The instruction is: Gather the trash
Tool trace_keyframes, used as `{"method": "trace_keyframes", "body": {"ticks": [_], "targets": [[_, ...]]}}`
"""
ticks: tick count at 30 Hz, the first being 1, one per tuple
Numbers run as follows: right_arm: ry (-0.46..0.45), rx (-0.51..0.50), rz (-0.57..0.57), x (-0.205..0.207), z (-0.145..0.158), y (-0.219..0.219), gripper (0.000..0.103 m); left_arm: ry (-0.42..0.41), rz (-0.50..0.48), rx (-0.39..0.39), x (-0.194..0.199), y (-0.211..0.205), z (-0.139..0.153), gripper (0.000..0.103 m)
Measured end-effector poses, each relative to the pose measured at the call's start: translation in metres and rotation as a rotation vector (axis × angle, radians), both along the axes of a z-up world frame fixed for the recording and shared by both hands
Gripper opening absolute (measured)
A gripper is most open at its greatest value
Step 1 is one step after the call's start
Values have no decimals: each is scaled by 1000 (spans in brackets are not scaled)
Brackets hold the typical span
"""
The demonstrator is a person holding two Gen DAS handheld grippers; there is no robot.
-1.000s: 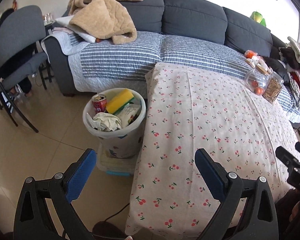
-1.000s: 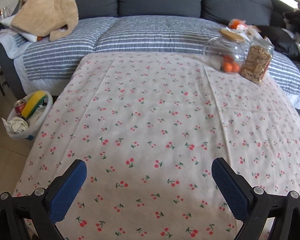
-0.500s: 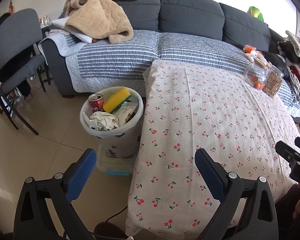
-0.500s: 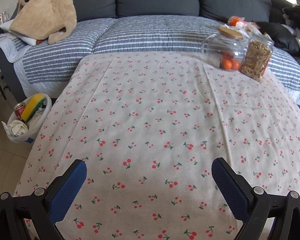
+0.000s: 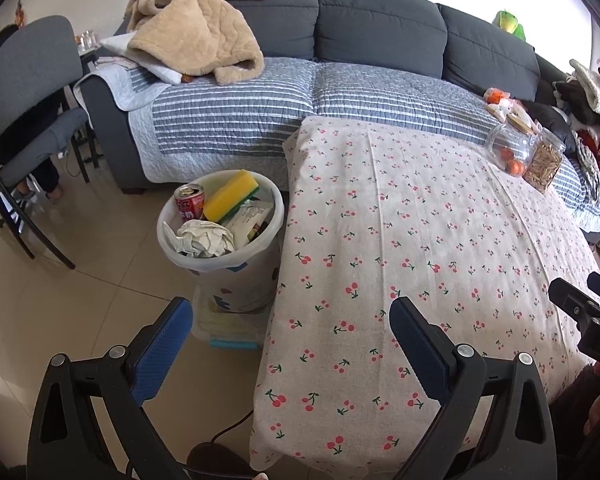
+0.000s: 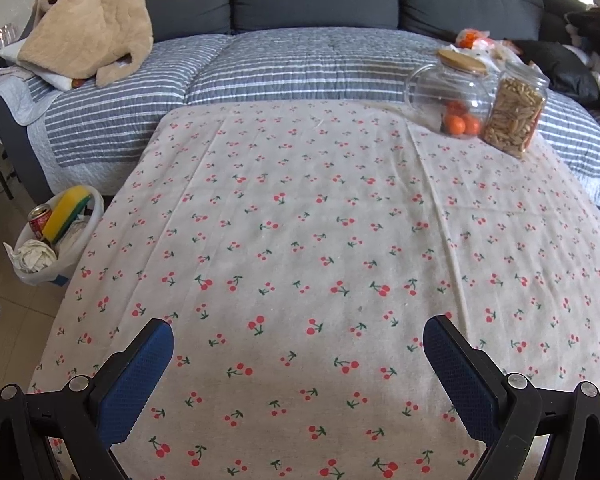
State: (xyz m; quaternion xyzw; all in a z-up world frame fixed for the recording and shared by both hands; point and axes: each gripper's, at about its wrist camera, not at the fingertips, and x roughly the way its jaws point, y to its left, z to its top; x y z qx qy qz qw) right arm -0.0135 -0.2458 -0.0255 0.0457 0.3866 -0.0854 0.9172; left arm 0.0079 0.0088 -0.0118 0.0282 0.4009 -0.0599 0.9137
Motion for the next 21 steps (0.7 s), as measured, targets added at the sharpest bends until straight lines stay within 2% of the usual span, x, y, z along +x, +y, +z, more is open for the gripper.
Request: {"method": "trace_keyframes", "body": {"ticks": [15, 21], "targets": [[-1, 3, -2, -1, 0, -1, 102, 20, -14, -3, 1, 1, -4, 100], [-3, -1, -12, 3, 0, 1, 102, 34, -10, 27, 4, 0, -6, 100]]}}
